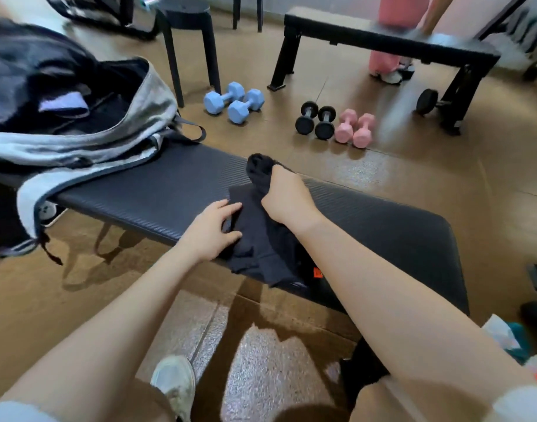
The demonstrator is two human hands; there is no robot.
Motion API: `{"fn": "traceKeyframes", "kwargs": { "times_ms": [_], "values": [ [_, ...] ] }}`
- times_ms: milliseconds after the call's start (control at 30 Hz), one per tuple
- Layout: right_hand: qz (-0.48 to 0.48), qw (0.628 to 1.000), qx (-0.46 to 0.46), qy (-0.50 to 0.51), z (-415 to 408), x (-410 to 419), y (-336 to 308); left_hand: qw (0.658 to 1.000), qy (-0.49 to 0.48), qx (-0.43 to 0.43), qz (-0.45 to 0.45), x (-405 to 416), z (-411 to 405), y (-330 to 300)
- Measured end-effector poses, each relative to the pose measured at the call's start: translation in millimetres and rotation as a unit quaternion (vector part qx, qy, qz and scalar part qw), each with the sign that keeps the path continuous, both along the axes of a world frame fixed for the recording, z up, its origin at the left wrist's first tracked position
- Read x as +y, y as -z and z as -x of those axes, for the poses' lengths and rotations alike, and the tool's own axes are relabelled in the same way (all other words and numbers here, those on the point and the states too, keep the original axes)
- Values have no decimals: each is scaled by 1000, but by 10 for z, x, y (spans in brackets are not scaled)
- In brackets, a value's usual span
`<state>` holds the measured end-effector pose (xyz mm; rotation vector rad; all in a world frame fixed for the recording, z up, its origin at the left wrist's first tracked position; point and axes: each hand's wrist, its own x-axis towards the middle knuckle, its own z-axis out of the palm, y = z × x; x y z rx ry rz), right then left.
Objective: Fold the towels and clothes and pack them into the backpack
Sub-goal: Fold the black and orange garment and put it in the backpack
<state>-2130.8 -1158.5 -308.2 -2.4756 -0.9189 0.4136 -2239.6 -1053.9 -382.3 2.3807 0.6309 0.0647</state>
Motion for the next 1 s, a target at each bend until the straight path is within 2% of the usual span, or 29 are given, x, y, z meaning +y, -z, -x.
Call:
{"fn": "traceKeyframes", "kwargs": {
  "times_ms": [67,133,200,233,300,333,400,467,600,667,733,800,833,900,967,1000],
  "values": [
    [18,997,49,-51,168,167,99,995,-17,-57,80,49,80,72],
    [26,989,96,-111,282,245,221,971,-99,-106,192,43,70,102],
    [-8,989,75,-126,261,194,256,902,-188,-141,361,-5,11,57],
    [-36,993,27,-111,185,136,273,875,-206,-151,412,-3,-25,52],
    [-54,989,-85,-110,-2,-7,347,875,-192,-151,418,19,-81,50],
    [-18,983,-119,-138,-61,-75,397,886,-186,-144,399,48,-111,60],
    [91,964,-141,-208,-71,-120,553,925,-190,-112,311,124,-180,79],
    [147,949,-150,-237,-5,-54,689,958,-191,-91,195,241,-301,91],
    [180,920,-206,-281,11,146,789,997,-75,-21,29,510,-597,-18],
    [176,912,-207,-307,-45,146,784,999,-23,24,1,676,-722,-57],
    [133,918,-166,-335,-86,93,726,997,-3,62,35,815,-799,-80],
    [54,939,-76,-330,-130,25,628,990,15,108,89,904,-811,-106],
    [14,953,-50,-299,-145,7,573,984,20,130,123,933,-787,-125],
    [-34,976,-64,-205,-185,46,453,965,20,158,210,952,-686,-193],
    [2,990,-58,-126,-230,135,332,941,10,158,300,928,-544,-262],
    [30,993,-16,-111,-230,191,247,933,3,145,331,905,-458,-306]
  ]
}}
